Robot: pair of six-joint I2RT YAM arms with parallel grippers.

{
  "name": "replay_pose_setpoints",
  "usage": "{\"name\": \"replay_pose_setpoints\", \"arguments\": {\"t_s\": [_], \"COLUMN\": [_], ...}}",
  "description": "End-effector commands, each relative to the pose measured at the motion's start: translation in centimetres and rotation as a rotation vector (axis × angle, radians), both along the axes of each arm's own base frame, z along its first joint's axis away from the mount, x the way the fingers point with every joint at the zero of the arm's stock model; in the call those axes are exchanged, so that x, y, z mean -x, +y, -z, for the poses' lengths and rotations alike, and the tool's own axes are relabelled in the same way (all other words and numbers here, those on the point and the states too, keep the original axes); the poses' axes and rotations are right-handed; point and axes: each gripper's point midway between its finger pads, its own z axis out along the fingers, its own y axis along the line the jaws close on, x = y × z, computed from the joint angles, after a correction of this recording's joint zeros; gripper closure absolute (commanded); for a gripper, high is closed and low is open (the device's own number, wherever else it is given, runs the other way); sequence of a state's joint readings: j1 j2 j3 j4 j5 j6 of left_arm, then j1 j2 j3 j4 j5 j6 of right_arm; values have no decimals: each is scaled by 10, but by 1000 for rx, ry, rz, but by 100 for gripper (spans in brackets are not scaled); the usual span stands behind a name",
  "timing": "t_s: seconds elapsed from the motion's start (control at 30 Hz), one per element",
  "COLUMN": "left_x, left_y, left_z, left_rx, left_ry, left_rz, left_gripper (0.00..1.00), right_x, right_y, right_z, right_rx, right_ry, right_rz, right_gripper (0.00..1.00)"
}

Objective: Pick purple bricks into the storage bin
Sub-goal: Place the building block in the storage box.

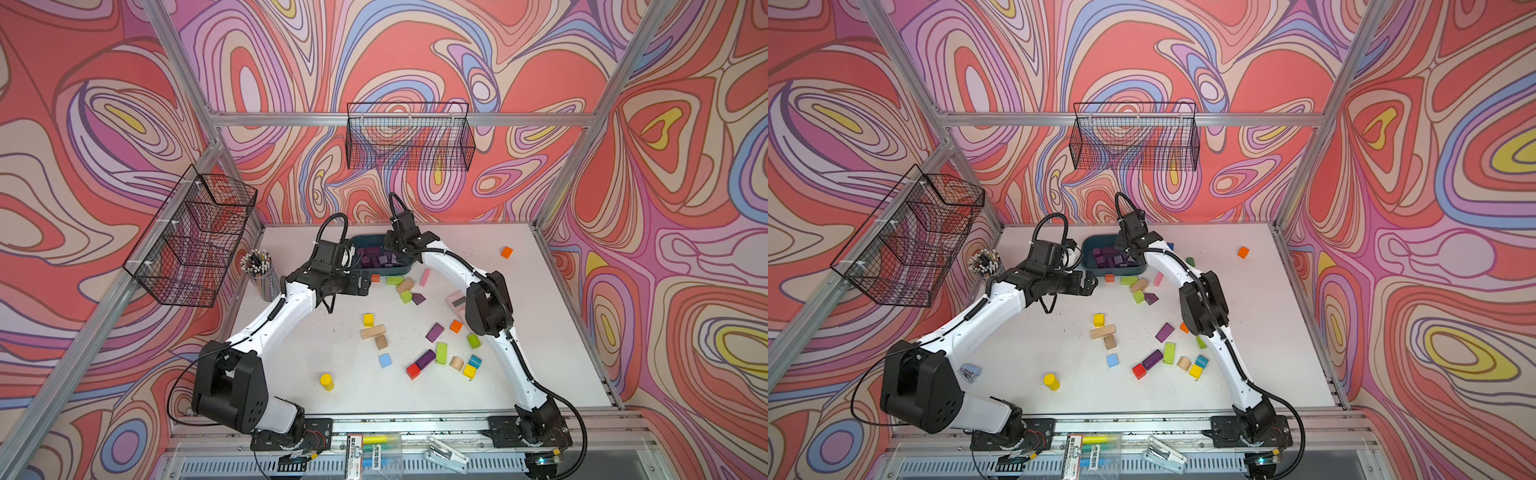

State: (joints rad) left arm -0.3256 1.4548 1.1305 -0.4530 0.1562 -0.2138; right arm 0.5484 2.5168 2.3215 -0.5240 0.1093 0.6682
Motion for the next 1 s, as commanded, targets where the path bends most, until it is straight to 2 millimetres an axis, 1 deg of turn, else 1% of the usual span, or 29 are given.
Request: {"name": "replay_pose_setpoints", "arguments": {"t_s": [0.0,0.13,0.3,0.43,0.6,0.7,0.8,0.9,0.97], "left_x": [-3,-3,-3,-3,-3,-3,-3,-3,-2], "left_y": [3,3,2,3,3,3,2,2,1], "left_z": [-8,-8,-9,-8,-9,-9,-9,-8,-8], "left_rx": [1,3,6,3,4,8,15,19,21], "left_ry": [-7,-7,-6,-3,0,2,6,14,17], "left_rz": [-13,-15,-15,-17,-22,-24,-22,-26,-25], "left_gripper": [0,0,0,0,0,0,0,0,0], "right_x": [-2,-1,3,9,24,36,53,73,87], "right_y": [-6,-10,-18,-26,-39,-50,-62,-77,-87], "right_z": [-39,-66,-91,-107,-121,-124,-126,-120,-112], "right_rx": [-9,-20,-15,-5,11,27,31,22,8], "right_ry": [-56,-95,-128,-140,-140,-120,-92,-46,-2], "right_rz": [13,27,39,44,52,67,92,140,184], "right_gripper": [42,41,41,41,41,41,41,42,42]}}
